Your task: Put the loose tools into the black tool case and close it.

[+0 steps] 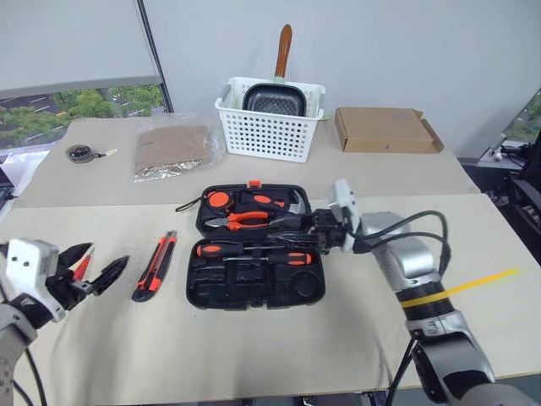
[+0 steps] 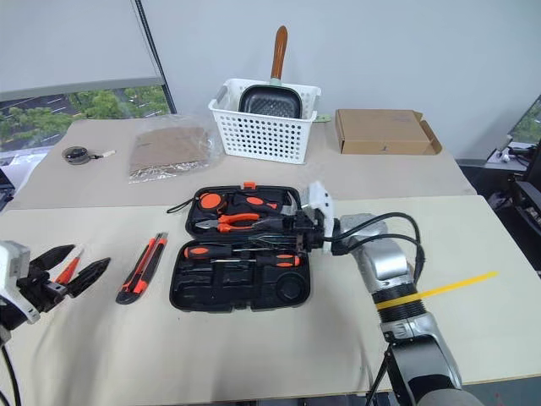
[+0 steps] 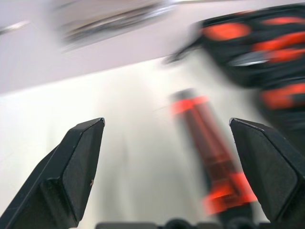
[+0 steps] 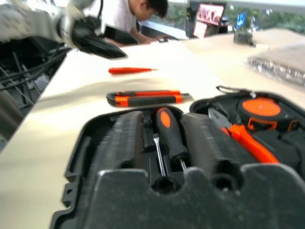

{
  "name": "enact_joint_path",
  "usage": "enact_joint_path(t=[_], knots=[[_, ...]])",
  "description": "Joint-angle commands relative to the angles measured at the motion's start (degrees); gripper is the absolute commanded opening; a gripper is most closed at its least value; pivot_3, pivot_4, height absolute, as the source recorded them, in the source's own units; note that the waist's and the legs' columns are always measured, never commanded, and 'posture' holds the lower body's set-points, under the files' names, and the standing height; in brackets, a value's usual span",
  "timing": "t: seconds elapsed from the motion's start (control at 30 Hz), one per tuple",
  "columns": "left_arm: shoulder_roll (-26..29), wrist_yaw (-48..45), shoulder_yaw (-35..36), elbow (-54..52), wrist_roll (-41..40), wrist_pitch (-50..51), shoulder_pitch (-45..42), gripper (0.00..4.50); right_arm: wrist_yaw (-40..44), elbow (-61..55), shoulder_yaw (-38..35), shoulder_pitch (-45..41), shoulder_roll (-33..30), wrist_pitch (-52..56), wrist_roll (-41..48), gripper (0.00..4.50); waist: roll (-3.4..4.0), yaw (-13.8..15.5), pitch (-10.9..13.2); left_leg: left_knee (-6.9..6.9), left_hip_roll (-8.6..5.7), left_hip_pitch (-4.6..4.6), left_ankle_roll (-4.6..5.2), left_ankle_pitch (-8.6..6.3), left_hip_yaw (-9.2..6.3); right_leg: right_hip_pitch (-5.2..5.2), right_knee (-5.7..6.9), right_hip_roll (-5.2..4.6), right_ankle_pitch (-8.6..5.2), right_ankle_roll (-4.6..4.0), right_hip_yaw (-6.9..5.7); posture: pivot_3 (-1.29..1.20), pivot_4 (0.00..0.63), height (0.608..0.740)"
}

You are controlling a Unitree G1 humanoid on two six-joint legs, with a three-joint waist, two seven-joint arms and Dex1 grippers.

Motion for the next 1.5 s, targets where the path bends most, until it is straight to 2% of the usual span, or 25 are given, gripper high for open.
enact_joint_path(t=[0.03,0.13,0.33,0.6,0.67,0.7,0.73,0.83,0.87,0.97,1.03,1.2,1.37,1.5], knots=[[-0.7,3.5,3.0,2.0,2.3,-2.7,0.8,4.50,4.3,-0.8,-4.7,-2.4,-4.2,-0.3,3.2,3.51,0.00,0.1,0.0,0.00,0.00,0.00,-0.02,-0.02,0.01,-0.01,0.00,-0.03,0.00,0.00,0.00,0.00,0.150,0.700],[-1.2,5.3,3.2,3.6,3.4,-3.7,0.8,4.50,6.4,1.1,-5.9,-2.8,-7.0,-0.7,3.0,4.47,-0.04,0.3,0.0,0.00,0.01,-0.01,-0.03,-0.07,-0.02,-0.02,-0.04,-0.05,0.02,-0.04,-0.02,0.00,0.150,0.700],[-0.5,4.2,1.5,10.6,4.6,-4.3,1.9,4.50,11.8,3.2,-7.9,-3.8,-13.2,0.2,4.0,4.47,-0.04,0.1,0.0,-0.01,0.01,-0.06,0.03,-0.11,0.04,-0.06,-0.05,-0.14,0.21,-0.36,-0.01,0.00,0.150,0.700],[2.3,1.3,-5.3,21.5,6.0,-2.6,-5.5,4.50,13.0,1.4,-6.6,-5.6,-13.8,2.3,4.2,4.47,-0.03,0.5,0.0,0.01,0.17,0.01,-0.18,-0.10,0.04,-0.07,0.03,-0.12,0.04,-0.05,-0.11,0.00,0.150,0.700],[2.7,0.3,-5.6,22.6,5.6,-2.3,-6.1,3.99,12.9,0.8,-6.7,-5.6,-13.7,2.7,4.4,4.50,0.02,0.5,0.0,0.00,0.21,-0.01,-0.21,-0.10,0.06,-0.07,0.04,-0.17,0.06,-0.08,-0.09,0.00,0.150,0.700],[2.8,0.0,-5.5,23.2,5.4,-2.4,-6.4,3.92,12.9,0.5,-6.8,-5.6,-13.7,2.9,4.6,4.50,0.02,0.4,0.0,0.00,0.23,0.00,-0.22,-0.09,0.07,-0.07,0.04,-0.20,0.07,-0.09,-0.08,0.00,0.150,0.700],[3.0,-0.2,-5.4,23.6,5.4,-2.5,-6.5,3.47,12.9,0.1,-6.9,-5.6,-13.7,3.2,4.7,4.50,0.02,0.4,0.0,0.00,0.23,0.00,-0.22,-0.09,0.07,-0.07,0.03,-0.29,0.07,-0.10,-0.07,0.00,0.150,0.700],[3.4,-0.7,-4.7,24.2,5.3,-3.4,-6.7,2.55,12.8,-1.1,-7.1,-5.3,-13.7,3.9,5.2,4.50,0.03,0.4,0.0,-0.02,0.23,-0.02,-0.22,-0.09,0.09,-0.09,0.02,-0.41,0.12,-0.18,-0.11,0.00,0.150,0.700],[3.4,-0.6,-4.1,24.3,5.0,-3.5,-6.9,2.26,12.8,-1.4,-7.2,-5.2,-13.7,4.1,5.4,4.50,0.03,0.4,0.0,-0.02,0.22,-0.02,-0.22,-0.10,0.11,-0.09,0.01,-0.45,0.30,-0.48,-0.11,0.00,0.150,0.700],[3.5,-1.3,-2.8,23.2,3.7,-4.9,-7.7,1.08,12.7,-2.1,-7.4,-5.1,-13.5,4.5,5.9,4.50,0.02,0.4,0.0,-0.01,0.20,-0.05,-0.20,-0.12,0.13,-0.09,-0.04,-0.51,0.32,-0.49,-0.14,0.00,0.150,0.700],[3.7,-2.9,-2.1,21.5,2.2,-7.1,-8.9,0.50,12.6,-2.6,-7.5,-5.0,-13.4,4.9,6.7,4.50,-0.04,0.4,0.0,-0.01,0.20,-0.08,-0.19,-0.13,0.13,-0.10,-0.05,-0.54,0.32,-0.48,-0.16,0.00,0.150,0.700],[5.7,-11.1,-5.7,11.7,-3.0,-8.6,-14.2,0.49,12.2,-2.9,-7.9,-3.3,-13.4,3.7,6.5,4.50,-0.22,0.9,0.1,0.02,0.21,-0.18,-0.29,-0.09,0.06,-0.13,-0.05,-0.55,0.33,-0.49,-0.31,0.00,0.150,0.700],[9.2,-21.0,-18.2,3.3,-2.9,-8.1,-20.2,0.49,11.5,-3.9,-8.7,-0.9,-12.9,2.1,6.4,4.50,-0.11,0.6,0.0,-0.01,0.08,-0.14,-0.62,0.13,0.22,-0.09,-0.04,-0.29,0.33,-0.48,-0.19,0.00,0.150,0.700],[10.8,-28.1,-29.3,1.0,0.4,-9.7,-24.9,0.49,10.9,-5.3,-9.4,1.4,-12.6,1.0,6.7,4.50,-0.12,0.3,0.0,0.00,0.06,-0.15,-0.35,0.28,0.32,-0.06,-0.06,-0.07,0.32,-0.47,-0.13,0.00,0.150,0.700]])
